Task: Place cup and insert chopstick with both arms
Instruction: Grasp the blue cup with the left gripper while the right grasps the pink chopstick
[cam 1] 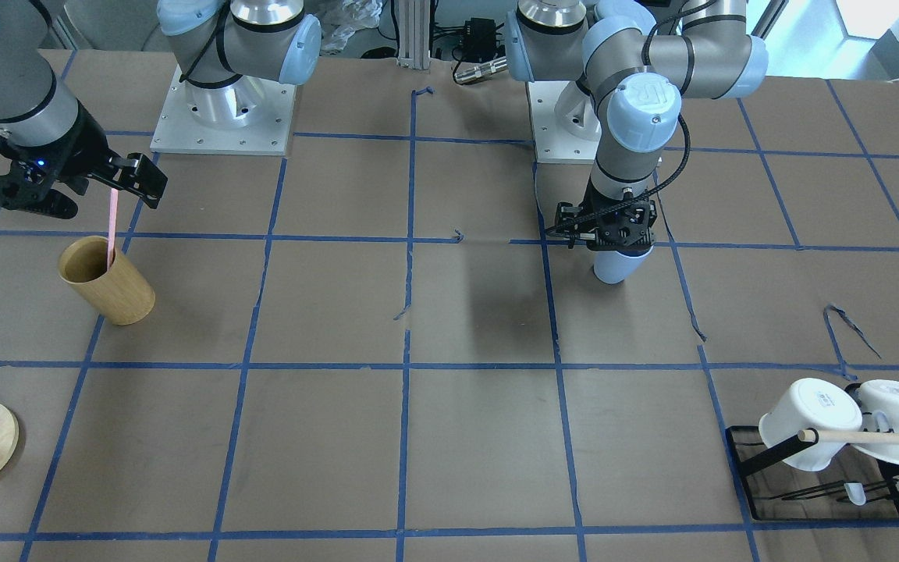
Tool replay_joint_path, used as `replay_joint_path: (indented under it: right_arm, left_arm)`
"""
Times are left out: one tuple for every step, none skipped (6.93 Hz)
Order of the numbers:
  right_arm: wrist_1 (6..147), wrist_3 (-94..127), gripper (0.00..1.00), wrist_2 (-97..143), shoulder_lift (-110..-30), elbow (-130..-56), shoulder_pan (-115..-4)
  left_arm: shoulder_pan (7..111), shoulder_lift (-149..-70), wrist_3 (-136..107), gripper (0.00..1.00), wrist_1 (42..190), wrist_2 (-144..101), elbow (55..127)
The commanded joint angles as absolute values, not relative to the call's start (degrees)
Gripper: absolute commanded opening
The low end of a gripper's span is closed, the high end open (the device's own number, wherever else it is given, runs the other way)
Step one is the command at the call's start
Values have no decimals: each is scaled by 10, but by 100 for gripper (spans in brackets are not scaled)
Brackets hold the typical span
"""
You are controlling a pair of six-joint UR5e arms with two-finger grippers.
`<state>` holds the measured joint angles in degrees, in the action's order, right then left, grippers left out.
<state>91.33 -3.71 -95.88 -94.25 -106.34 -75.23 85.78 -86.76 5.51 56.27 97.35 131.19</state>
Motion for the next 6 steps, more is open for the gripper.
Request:
replay_joint_path:
  right_arm:
    - [939,-26,100,-975,-932,-1102,-727]
    - [943,-20,100,-975,-913,-1103,-726]
    - [944,-18,93,-975,-905,-1102,-726]
    - [943,-18,69,-974,-905,-1102,-726]
    - [944,-19,52,-974,-905,-1102,-726]
    - [940,-20,42,-974,-905,-1103,-726]
  left_arm:
    - [846,-868,57,0,559,971,1312]
    - [846,-867,53,0,558,971,1311]
    - [847,-866,46,0,554,972,1305]
    - [850,-867,21,0,551,968,1281]
    - [864,-883,-42,0,560,954,1234]
    - [896,-894,-103,0,575,906,1190]
